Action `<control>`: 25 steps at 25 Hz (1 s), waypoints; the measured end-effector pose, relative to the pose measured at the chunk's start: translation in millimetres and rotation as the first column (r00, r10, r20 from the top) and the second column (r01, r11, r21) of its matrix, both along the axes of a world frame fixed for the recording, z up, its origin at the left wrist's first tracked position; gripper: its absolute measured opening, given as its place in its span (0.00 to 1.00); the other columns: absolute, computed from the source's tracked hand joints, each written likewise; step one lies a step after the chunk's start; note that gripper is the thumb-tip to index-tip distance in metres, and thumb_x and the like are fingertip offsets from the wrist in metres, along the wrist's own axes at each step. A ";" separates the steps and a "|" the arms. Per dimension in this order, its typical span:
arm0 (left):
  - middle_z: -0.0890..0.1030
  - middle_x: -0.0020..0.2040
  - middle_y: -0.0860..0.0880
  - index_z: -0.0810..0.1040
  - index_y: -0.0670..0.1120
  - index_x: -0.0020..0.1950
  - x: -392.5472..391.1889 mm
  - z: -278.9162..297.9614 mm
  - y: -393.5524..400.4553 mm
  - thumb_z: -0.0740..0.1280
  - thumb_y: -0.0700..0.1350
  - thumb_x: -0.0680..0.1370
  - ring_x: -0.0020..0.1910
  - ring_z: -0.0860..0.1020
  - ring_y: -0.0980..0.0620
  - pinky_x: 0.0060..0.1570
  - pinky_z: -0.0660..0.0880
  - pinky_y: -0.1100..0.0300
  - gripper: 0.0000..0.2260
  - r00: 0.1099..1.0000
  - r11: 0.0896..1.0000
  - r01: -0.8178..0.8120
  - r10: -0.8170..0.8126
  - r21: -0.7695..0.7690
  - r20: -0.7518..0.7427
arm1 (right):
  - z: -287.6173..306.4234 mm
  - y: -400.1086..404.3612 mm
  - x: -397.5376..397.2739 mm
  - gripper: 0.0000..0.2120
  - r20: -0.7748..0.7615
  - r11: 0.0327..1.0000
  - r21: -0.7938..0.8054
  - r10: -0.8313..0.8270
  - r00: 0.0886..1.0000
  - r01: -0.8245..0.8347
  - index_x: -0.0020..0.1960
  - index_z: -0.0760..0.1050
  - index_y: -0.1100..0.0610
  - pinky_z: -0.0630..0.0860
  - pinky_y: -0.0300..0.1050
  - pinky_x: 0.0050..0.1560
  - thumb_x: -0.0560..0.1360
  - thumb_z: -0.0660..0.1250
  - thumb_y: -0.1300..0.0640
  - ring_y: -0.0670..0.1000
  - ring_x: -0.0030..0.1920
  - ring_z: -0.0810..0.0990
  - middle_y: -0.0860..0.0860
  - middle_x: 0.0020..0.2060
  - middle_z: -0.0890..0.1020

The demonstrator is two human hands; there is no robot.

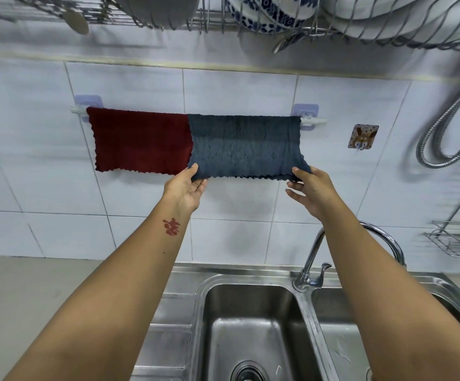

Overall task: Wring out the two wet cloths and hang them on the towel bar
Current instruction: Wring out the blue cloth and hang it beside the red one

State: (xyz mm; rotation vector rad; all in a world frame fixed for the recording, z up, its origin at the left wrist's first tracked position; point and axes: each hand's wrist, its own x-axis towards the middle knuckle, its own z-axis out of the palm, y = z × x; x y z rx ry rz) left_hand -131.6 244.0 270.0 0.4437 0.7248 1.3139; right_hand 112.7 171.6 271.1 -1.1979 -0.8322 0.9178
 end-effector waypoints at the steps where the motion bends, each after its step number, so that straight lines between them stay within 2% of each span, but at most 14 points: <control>1: 0.80 0.57 0.43 0.75 0.39 0.60 -2.3 0.9 1.5 0.66 0.38 0.79 0.49 0.80 0.49 0.53 0.75 0.59 0.10 0.999 1.000 0.005 -0.005 0.001 -0.032 | -0.8 -0.6 0.2 0.10 0.014 1.000 -0.001 -0.006 1.000 0.006 0.59 0.74 0.60 0.79 0.49 0.52 0.79 0.63 0.59 0.50 0.39 0.77 0.52 0.40 0.78; 4: 0.81 0.57 0.43 0.74 0.40 0.61 -7.8 4.0 6.8 0.66 0.38 0.79 0.46 0.81 0.50 0.51 0.76 0.59 0.11 0.994 1.000 -0.019 0.021 0.011 -0.105 | -0.2 -2.1 0.0 0.10 0.098 0.999 0.010 -0.034 0.995 0.033 0.59 0.74 0.61 0.79 0.49 0.53 0.79 0.64 0.60 0.49 0.40 0.76 0.52 0.41 0.78; 6: 0.80 0.59 0.42 0.73 0.40 0.63 -9.4 3.9 10.0 0.65 0.38 0.79 0.47 0.81 0.49 0.51 0.76 0.59 0.13 0.991 0.999 -0.033 0.037 0.028 -0.128 | 0.9 -1.7 0.4 0.10 0.129 0.999 0.014 -0.045 0.991 0.044 0.59 0.73 0.62 0.80 0.48 0.53 0.78 0.65 0.60 0.49 0.40 0.76 0.52 0.42 0.78; 9: 0.80 0.60 0.42 0.74 0.40 0.60 -8.4 1.9 9.0 0.65 0.40 0.79 0.50 0.80 0.49 0.52 0.75 0.59 0.11 0.992 1.000 0.013 -0.012 0.010 -0.127 | 0.4 -2.0 2.6 0.09 0.091 0.999 0.018 -0.041 0.995 0.040 0.56 0.73 0.62 0.79 0.47 0.52 0.77 0.66 0.61 0.48 0.39 0.74 0.52 0.42 0.76; 11: 0.79 0.60 0.43 0.74 0.40 0.62 -7.9 0.8 9.1 0.65 0.41 0.80 0.51 0.79 0.49 0.52 0.75 0.59 0.12 0.992 0.999 0.036 -0.035 0.002 -0.125 | -0.1 -2.3 4.3 0.08 0.056 1.000 0.014 -0.029 0.998 0.028 0.54 0.72 0.61 0.79 0.47 0.52 0.77 0.67 0.61 0.48 0.39 0.73 0.52 0.42 0.76; 17: 0.77 0.64 0.43 0.72 0.41 0.65 -12.2 -1.5 18.4 0.65 0.41 0.80 0.53 0.78 0.49 0.54 0.74 0.59 0.14 0.989 0.998 0.064 -0.063 0.004 -0.134 | -0.9 -2.0 9.5 0.04 -0.003 0.997 -0.061 0.044 0.999 -0.044 0.51 0.75 0.54 0.79 0.49 0.52 0.77 0.66 0.55 0.52 0.46 0.77 0.52 0.48 0.78; 21: 0.79 0.60 0.44 0.74 0.41 0.62 -12.8 -5.4 20.6 0.65 0.38 0.79 0.47 0.80 0.51 0.53 0.75 0.59 0.12 0.990 0.998 0.054 -0.048 0.044 -0.136 | 0.3 3.6 9.4 0.10 0.064 0.996 -0.090 -0.009 0.998 0.015 0.45 0.73 0.54 0.79 0.48 0.46 0.76 0.66 0.47 0.52 0.44 0.78 0.53 0.48 0.80; 25: 0.80 0.53 0.46 0.75 0.43 0.57 -12.8 -7.0 20.7 0.65 0.38 0.79 0.45 0.81 0.52 0.53 0.75 0.59 0.07 0.982 0.996 0.039 -0.022 0.086 -0.187 | -3.3 7.8 9.5 0.09 0.120 0.994 -0.042 -0.093 0.988 0.099 0.43 0.70 0.55 0.79 0.45 0.44 0.79 0.64 0.52 0.51 0.40 0.78 0.55 0.48 0.79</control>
